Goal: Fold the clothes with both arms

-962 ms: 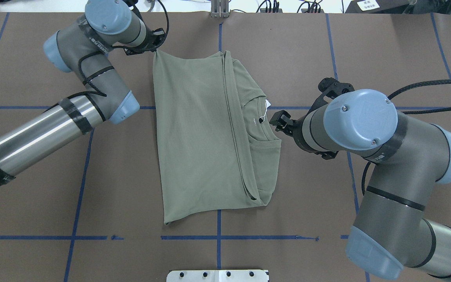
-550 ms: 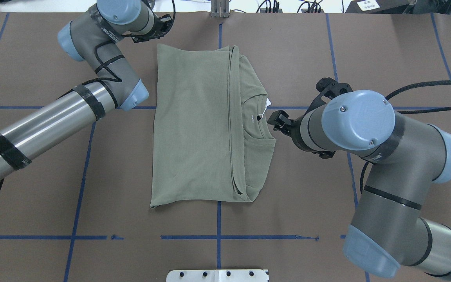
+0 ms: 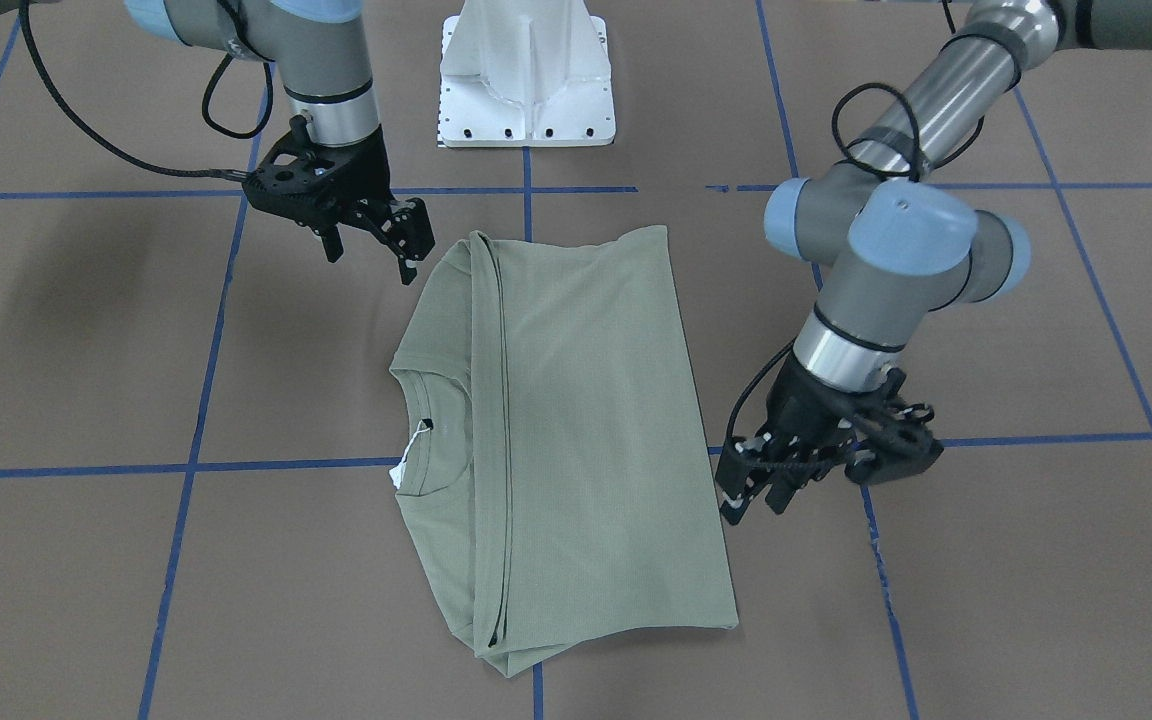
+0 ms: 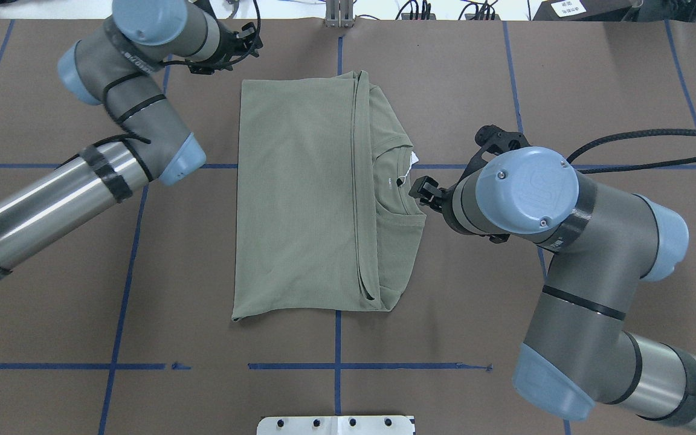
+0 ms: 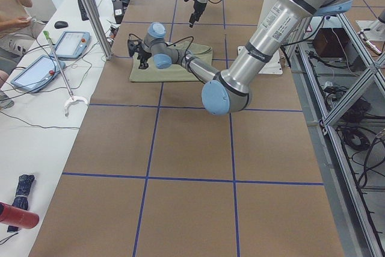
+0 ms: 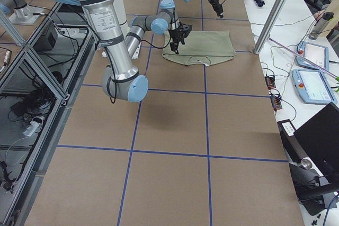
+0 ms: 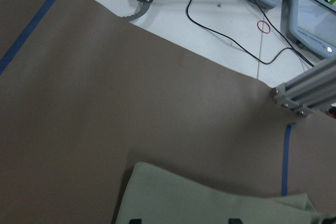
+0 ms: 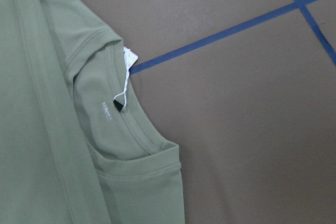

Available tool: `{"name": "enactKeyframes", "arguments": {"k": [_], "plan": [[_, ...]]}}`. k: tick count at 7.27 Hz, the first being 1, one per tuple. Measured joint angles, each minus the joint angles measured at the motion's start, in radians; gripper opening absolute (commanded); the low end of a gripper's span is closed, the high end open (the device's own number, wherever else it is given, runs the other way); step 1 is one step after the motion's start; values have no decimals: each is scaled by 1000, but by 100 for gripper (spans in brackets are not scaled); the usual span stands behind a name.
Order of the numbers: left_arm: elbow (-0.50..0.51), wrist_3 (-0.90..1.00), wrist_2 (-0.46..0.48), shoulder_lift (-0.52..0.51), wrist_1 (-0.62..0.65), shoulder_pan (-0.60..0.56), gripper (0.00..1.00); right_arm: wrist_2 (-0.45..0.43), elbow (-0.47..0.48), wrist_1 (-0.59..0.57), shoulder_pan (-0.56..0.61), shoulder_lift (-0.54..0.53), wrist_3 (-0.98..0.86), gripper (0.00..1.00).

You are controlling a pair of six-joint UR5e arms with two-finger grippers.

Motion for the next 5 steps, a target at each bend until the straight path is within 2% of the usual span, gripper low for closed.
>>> {"name": "enactKeyframes", "arguments": {"k": [1,2,3,5], "plan": [[-67,-1,-14,52,1,0,64,40,-54,-1,-10,41,-114,100],[-94,-7,-18,71,2,4,64,122,-117,-4,-15,84,-237,100],[-100,-8,-21,79,0,11,64,195,-166,-6,-16,112,-335,100],[-79,0,-23,86,-6,17,63,294,-272,-16,-18,192,-415,100]]}}
